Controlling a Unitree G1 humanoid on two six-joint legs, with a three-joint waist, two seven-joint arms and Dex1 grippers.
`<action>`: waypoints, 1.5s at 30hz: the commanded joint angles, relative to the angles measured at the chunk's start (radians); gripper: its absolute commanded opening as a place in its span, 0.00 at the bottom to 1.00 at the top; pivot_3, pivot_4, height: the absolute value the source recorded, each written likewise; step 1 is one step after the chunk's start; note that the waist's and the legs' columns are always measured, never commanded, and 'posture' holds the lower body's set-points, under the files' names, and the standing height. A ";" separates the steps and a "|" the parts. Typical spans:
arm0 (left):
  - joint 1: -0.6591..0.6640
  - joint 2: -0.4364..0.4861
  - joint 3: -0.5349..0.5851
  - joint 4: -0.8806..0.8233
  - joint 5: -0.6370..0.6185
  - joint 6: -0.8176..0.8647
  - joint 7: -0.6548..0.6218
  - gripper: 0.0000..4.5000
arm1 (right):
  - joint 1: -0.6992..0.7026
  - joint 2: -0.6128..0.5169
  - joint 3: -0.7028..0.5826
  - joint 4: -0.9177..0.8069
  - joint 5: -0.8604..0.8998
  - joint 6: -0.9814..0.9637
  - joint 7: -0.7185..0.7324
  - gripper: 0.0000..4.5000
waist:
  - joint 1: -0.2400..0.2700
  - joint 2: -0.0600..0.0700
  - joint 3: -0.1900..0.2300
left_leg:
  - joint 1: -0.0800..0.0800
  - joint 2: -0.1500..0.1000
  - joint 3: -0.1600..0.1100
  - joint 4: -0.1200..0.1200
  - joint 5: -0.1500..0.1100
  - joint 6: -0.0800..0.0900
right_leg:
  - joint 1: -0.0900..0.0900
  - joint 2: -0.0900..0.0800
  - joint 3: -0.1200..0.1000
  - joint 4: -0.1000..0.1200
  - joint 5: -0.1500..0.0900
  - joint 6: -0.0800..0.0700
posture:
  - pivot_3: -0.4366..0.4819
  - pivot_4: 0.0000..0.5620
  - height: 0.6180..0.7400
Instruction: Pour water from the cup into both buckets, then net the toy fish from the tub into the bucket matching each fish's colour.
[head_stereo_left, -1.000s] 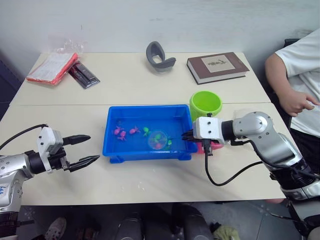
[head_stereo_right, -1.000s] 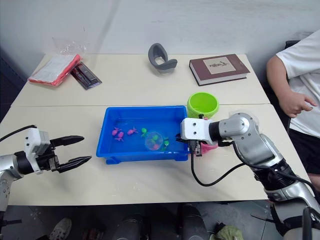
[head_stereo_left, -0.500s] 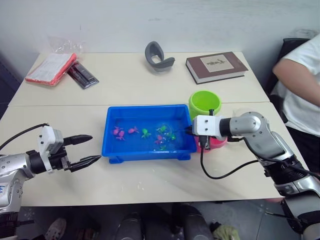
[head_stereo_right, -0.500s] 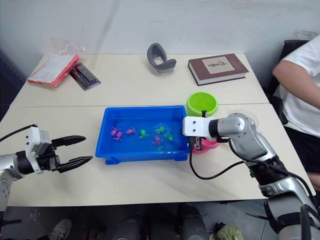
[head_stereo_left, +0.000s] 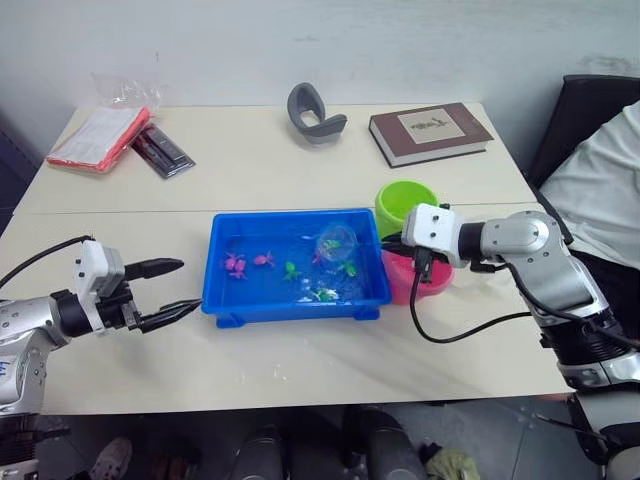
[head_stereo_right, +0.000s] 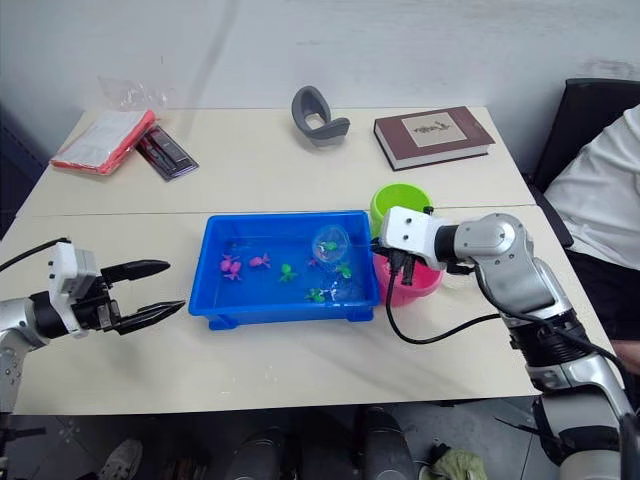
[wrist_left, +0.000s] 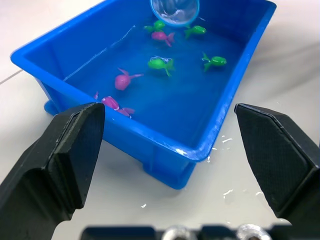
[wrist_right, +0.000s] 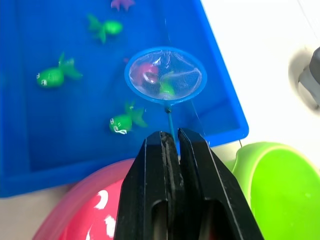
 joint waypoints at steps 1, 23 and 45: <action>-0.008 -0.002 0.002 -0.003 -0.001 -0.020 0.008 0.99 | -0.039 0.017 0.024 0.010 -0.057 -0.055 -0.032 0.00 | -0.002 0.000 0.000 | 0.000 0.000 0.000 0.000 0.000 0.000 | 0.000 0.000 0.000 0.000 0.000 0.000 | 0.48 0.27 1.00; 0.081 0.008 0.052 -0.043 -0.013 -0.023 0.047 0.99 | -0.052 0.053 -0.071 -0.242 0.144 0.571 0.088 0.00 | 0.001 0.000 0.000 | 0.000 0.000 -0.001 0.000 0.000 0.000 | 0.000 0.000 0.000 0.000 0.000 0.000 | 0.48 0.27 1.00; 0.036 0.004 0.047 -0.038 -0.028 -0.014 0.063 0.99 | -0.183 0.258 -0.053 -0.245 0.340 1.170 -0.268 0.00 | -0.002 0.000 0.000 | -0.001 0.001 -0.001 -0.001 -0.001 -0.001 | -0.001 0.000 0.004 0.001 -0.001 -0.002 | 0.48 0.27 1.00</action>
